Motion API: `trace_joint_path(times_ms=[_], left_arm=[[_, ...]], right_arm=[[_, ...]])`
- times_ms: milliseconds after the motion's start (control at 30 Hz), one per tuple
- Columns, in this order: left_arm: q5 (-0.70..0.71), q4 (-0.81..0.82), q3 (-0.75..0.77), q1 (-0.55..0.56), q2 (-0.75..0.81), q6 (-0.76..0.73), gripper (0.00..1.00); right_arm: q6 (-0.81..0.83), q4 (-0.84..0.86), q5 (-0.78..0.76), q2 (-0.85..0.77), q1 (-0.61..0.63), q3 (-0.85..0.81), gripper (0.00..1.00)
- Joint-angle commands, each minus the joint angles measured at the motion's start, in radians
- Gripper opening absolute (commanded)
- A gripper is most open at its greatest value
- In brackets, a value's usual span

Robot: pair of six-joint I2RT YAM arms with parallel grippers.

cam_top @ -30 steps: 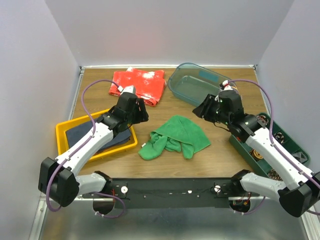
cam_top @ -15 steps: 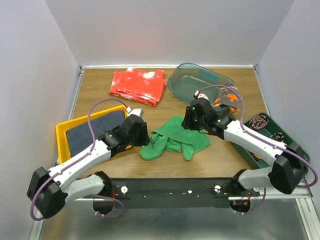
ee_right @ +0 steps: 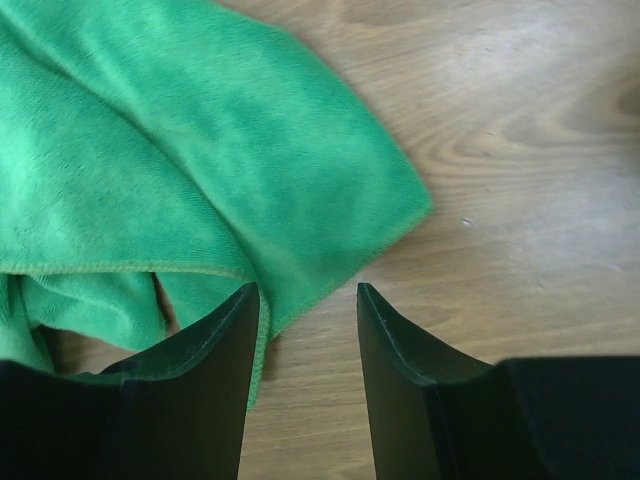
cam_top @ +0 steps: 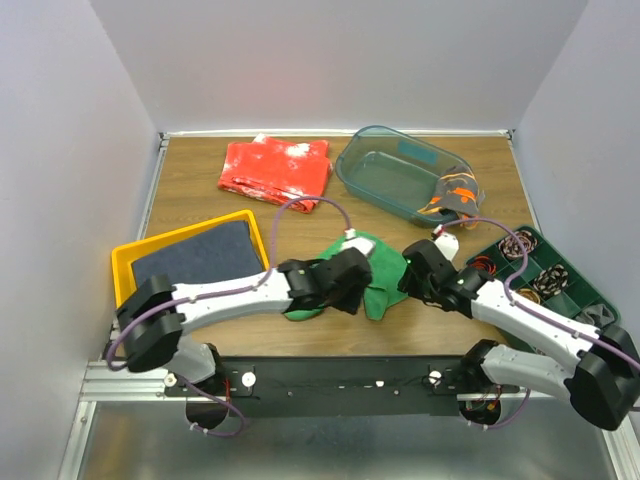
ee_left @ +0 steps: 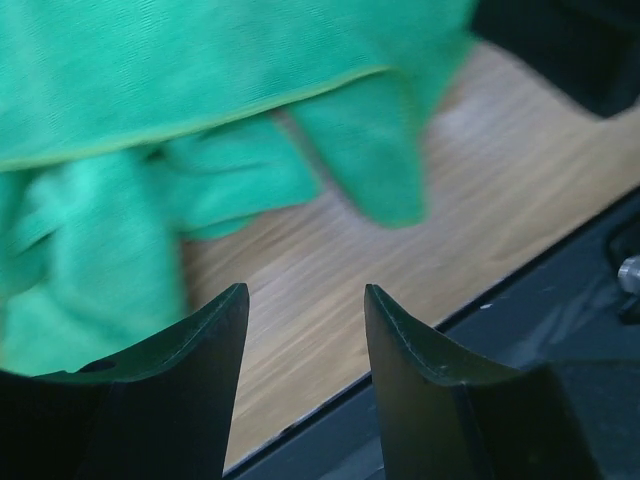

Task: Fold and stack the towels
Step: Flatten out the towel at the center of the board.

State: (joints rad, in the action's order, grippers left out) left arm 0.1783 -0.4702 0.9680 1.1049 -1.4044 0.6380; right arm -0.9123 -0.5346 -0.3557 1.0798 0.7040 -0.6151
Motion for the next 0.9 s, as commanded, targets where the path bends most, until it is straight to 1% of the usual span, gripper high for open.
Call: trace_joint_path(times_ms=[0, 33, 67, 133, 267, 300, 400, 467, 600, 800, 867], left_arm=[[0.026, 0.076, 0.142, 0.093, -0.166, -0.055, 0.58], [0.026, 0.084, 0.164, 0.102, -0.192, -0.058, 0.59], [0.026, 0.082, 0.185, 0.111, -0.217, -0.061, 0.59], [0.030, 0.084, 0.236, 0.133, -0.287, -0.076, 0.61], [0.033, 0.085, 0.294, 0.151, -0.378, -0.092, 0.61], [0.036, 0.087, 0.302, 0.153, -0.404, -0.093, 0.61], [0.052, 0.093, 0.325, 0.153, -0.447, -0.101, 0.61], [0.061, 0.074, 0.343, 0.154, -0.470, -0.103, 0.61], [0.081, 0.079, 0.334, 0.158, -0.501, -0.097, 0.60], [0.102, 0.068, 0.307, 0.162, -0.516, -0.081, 0.52], [0.108, 0.071, 0.290, 0.164, -0.518, -0.075, 0.44]], right_arm=[[-0.125, -0.080, -0.111, -0.061, -0.009, 0.031, 0.52], [-0.141, -0.079, -0.100, -0.072, -0.014, 0.035, 0.52], [-0.146, -0.073, -0.088, -0.087, -0.024, 0.034, 0.54], [-0.155, -0.076, -0.054, -0.093, -0.035, 0.026, 0.54], [-0.191, -0.137, -0.080, -0.142, -0.043, 0.018, 0.54], [-0.195, -0.148, -0.088, -0.187, -0.043, 0.018, 0.54], [-0.224, -0.180, -0.112, -0.274, -0.044, 0.014, 0.53], [-0.232, -0.205, -0.121, -0.303, -0.046, 0.008, 0.53], [-0.238, -0.238, -0.138, -0.333, -0.046, -0.031, 0.53], [-0.226, -0.228, -0.126, -0.314, -0.046, -0.046, 0.53], [-0.218, -0.205, -0.117, -0.305, -0.047, -0.034, 0.53]])
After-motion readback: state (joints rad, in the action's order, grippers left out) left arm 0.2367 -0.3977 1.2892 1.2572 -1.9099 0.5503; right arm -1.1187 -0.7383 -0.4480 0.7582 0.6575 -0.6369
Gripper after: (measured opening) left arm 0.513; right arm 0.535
